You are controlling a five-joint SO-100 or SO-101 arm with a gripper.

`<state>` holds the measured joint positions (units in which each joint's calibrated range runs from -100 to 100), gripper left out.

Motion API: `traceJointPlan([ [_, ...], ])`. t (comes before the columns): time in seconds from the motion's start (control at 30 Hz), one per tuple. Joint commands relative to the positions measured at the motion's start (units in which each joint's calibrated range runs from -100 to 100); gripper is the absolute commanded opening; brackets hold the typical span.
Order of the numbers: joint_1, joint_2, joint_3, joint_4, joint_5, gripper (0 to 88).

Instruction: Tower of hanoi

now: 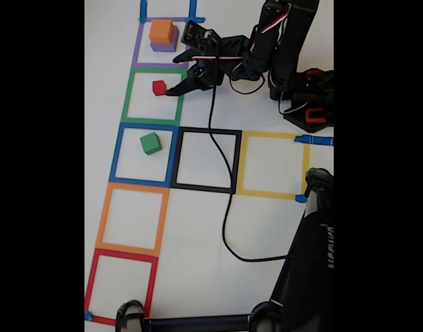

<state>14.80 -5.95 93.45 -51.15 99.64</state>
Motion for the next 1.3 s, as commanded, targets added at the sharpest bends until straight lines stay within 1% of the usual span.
traceJointPlan([
  [0.0,-0.9,6.15,-4.18,-6.18,0.36,30.1],
  [0.33,-4.45,18.43,-8.36,-15.98,0.36,30.1],
  [0.43,-4.83,21.41,-10.45,-17.43,0.36,30.1],
  [0.77,-5.31,27.71,-16.99,-17.6,0.36,29.8],
  [1.27,-8.76,29.25,-17.18,-17.52,0.36,28.3],
])
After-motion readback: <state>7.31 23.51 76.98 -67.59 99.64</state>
